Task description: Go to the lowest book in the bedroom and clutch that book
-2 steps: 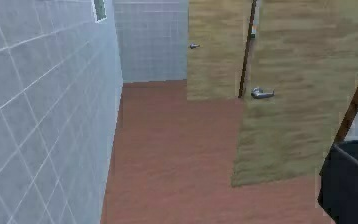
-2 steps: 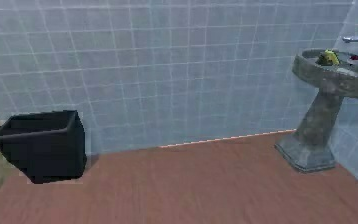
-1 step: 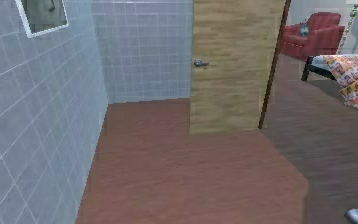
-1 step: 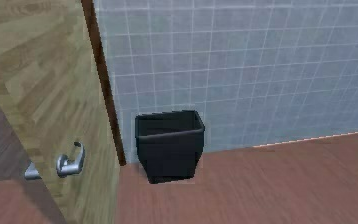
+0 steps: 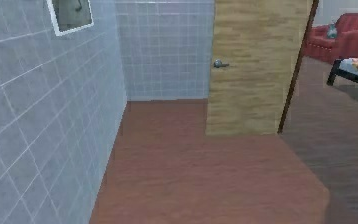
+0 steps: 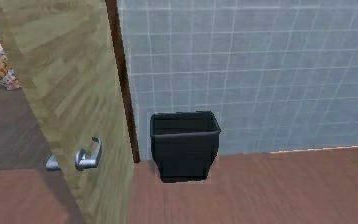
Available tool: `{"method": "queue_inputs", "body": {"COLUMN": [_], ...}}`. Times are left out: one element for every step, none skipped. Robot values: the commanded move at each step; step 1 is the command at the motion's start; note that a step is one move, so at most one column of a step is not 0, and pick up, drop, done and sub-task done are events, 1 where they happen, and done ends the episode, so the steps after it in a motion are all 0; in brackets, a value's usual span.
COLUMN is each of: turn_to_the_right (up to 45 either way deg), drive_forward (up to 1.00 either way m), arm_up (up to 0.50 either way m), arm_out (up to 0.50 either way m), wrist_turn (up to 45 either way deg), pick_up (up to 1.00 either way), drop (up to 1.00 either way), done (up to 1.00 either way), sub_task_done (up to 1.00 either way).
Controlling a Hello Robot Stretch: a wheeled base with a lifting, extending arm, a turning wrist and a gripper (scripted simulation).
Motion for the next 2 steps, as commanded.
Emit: {"method": "queue_inputs", "body": {"turn_to_the_right": [0.0,45.0], "drive_forward": [0.65,0.0], "arm_up": [0.0,0.0], "arm_out": [0.0,0.0], "wrist_turn": [0.0,0.0], "pick_up": [0.0,0.0], "drop": [0.0,0.0], "done": [0.0,0.0], "sub_task_done": [0.0,0.0]}}
